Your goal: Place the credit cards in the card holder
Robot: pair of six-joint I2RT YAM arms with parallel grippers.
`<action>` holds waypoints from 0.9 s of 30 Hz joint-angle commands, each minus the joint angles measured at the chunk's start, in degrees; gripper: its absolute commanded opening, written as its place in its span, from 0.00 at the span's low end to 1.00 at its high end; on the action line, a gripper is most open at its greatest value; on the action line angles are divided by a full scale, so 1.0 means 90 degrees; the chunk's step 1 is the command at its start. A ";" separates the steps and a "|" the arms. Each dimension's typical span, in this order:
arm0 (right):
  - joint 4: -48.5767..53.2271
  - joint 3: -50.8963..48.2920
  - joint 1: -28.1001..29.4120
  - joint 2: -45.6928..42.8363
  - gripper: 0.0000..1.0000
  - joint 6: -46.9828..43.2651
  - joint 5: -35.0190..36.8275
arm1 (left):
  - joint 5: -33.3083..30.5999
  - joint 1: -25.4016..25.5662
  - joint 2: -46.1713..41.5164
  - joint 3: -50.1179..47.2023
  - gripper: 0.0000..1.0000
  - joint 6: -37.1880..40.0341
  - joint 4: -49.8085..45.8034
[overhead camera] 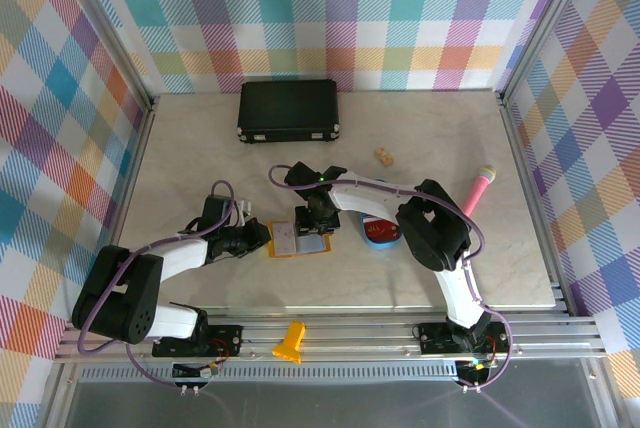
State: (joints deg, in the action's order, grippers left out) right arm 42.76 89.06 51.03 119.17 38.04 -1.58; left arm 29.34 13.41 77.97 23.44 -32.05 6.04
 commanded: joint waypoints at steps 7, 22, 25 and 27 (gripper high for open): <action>0.0195 0.0291 -0.0044 0.0184 0.42 -0.0193 0.0028 | -0.0025 0.0044 0.0040 0.0032 0.10 0.0066 -0.0017; -0.0085 0.0164 0.0004 0.0345 0.42 -0.0020 -0.0529 | -0.0084 0.0048 0.0015 0.0061 0.09 0.0083 -0.0083; -0.0196 0.0181 0.0037 0.0351 0.41 0.0034 -0.0722 | -0.0105 0.0043 0.0001 0.0103 0.09 0.0121 -0.0183; -0.0277 0.0169 0.0042 0.0351 0.41 0.0099 -0.0854 | -0.0106 0.0049 -0.0016 0.0100 0.09 0.0115 -0.0190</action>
State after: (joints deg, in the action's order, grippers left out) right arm 41.39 91.07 51.05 121.25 37.65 -6.17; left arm 29.28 13.41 78.00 23.44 -32.05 5.98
